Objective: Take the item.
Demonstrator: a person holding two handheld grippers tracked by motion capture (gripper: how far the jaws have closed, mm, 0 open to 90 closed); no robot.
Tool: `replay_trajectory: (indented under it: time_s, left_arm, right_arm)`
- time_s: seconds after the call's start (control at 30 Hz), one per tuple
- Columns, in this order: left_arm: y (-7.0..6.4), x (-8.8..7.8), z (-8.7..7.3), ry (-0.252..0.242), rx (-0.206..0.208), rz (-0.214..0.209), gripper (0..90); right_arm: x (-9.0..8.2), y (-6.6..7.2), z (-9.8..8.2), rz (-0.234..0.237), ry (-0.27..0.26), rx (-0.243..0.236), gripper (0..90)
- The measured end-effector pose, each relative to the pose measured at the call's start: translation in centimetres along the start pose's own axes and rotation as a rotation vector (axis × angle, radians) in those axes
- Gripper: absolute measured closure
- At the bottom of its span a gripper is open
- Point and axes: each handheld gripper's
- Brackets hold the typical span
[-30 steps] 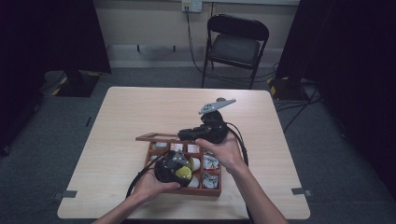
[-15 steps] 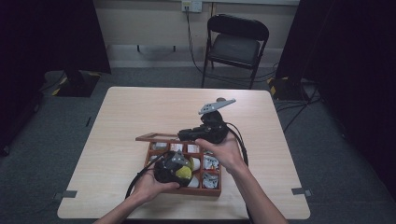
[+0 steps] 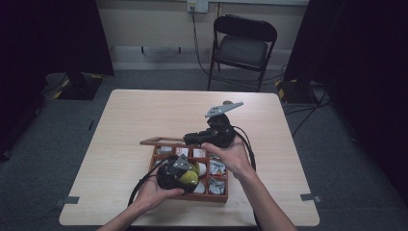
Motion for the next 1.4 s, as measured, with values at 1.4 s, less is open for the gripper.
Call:
replay_trajectory:
  time_s: [1.4]
  left_arm:
    - [0.2,-6.3,-0.3,-0.155,0.021,-0.020,40.4]
  right_arm:
    - [0.0,0.0,0.1,0.000,0.001,0.001,82.4]
Point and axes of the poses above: each handheld gripper's, and its own axes: x roughly forward along the jaws, z roughly out of its top, y roughly to its left, and after that the axes turned 9 degrees about z, right-handed
